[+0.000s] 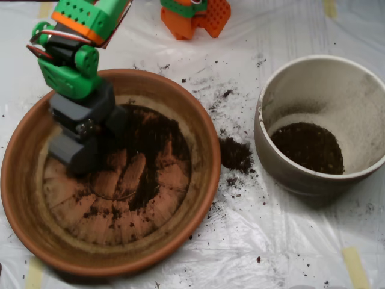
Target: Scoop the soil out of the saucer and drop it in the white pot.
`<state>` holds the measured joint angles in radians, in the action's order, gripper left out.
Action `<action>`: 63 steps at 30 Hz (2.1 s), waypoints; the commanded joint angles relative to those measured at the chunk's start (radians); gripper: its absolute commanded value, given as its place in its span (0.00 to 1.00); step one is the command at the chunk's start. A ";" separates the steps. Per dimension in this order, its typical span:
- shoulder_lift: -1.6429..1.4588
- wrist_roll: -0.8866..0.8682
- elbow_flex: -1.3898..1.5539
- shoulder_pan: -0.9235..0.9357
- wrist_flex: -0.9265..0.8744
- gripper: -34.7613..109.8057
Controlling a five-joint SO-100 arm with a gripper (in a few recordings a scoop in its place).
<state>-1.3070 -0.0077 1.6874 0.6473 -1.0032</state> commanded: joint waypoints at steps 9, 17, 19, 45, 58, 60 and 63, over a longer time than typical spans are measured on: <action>-0.196 0.008 0.201 -0.020 0.066 0.32; -0.250 0.015 0.273 0.023 0.117 0.33; -0.265 0.028 0.295 0.025 0.126 0.31; -0.904 0.206 0.522 -0.196 0.261 0.24; -1.069 0.150 0.238 -0.523 -0.052 0.24; -1.046 0.141 0.170 -0.569 -0.091 0.24; -0.992 0.127 0.075 -0.641 -0.130 0.24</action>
<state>-2.2994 0.1243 1.9221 0.0629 -1.0983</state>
